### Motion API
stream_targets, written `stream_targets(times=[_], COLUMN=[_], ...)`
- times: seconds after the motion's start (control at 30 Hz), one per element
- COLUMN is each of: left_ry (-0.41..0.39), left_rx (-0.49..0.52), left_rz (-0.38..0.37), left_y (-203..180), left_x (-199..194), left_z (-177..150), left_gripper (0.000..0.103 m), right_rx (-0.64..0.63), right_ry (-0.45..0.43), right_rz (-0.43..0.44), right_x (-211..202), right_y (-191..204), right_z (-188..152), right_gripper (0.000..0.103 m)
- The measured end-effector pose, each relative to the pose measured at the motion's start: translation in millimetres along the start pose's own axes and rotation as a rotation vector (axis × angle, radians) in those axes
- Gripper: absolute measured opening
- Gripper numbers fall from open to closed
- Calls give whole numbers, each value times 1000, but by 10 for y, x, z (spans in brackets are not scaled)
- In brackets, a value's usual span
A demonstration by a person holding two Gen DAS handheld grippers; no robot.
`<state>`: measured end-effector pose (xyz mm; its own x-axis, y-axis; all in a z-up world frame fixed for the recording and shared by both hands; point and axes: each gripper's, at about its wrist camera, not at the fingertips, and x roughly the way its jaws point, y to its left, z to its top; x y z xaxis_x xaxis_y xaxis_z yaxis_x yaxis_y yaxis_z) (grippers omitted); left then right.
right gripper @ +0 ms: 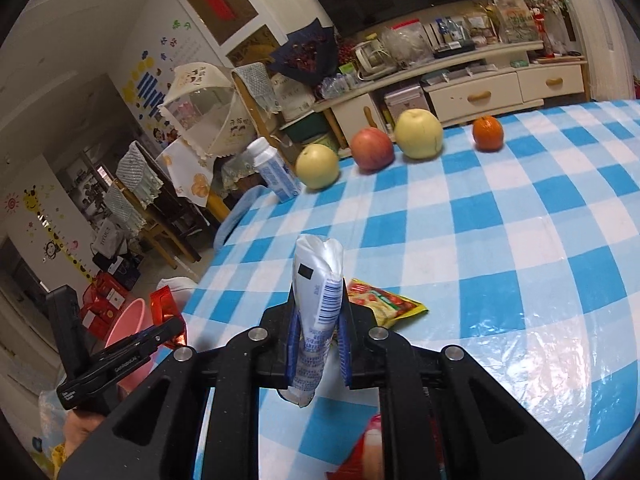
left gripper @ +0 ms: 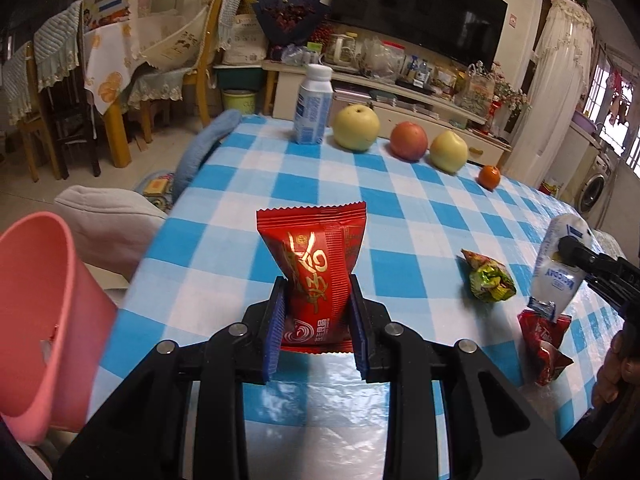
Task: Collect trash
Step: 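Carry both held packets over the pink bucket and open both tools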
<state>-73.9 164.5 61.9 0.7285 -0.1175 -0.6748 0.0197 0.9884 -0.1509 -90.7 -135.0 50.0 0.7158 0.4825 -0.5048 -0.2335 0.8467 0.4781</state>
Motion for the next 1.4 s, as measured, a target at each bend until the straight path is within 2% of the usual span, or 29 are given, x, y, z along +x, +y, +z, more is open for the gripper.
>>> stream_targets(times=[0.37, 0.63, 1.07, 1.4], left_ry=[-67, -112, -176, -186], left_rx=[1, -22, -126, -212], left_rz=[103, 145, 245, 366], left_y=[289, 518, 1103, 1586], left_x=[-240, -394, -688, -807], left_z=[78, 107, 124, 109], left_gripper=[31, 31, 31, 31], right_rx=[-65, -129, -235, -323], right_ry=[5, 32, 104, 147], right_rz=[57, 100, 215, 303], right_x=[21, 146, 519, 867], right_y=[562, 1031, 1959, 2683], right_z=[-2, -70, -262, -352], right_gripper=[17, 17, 17, 17])
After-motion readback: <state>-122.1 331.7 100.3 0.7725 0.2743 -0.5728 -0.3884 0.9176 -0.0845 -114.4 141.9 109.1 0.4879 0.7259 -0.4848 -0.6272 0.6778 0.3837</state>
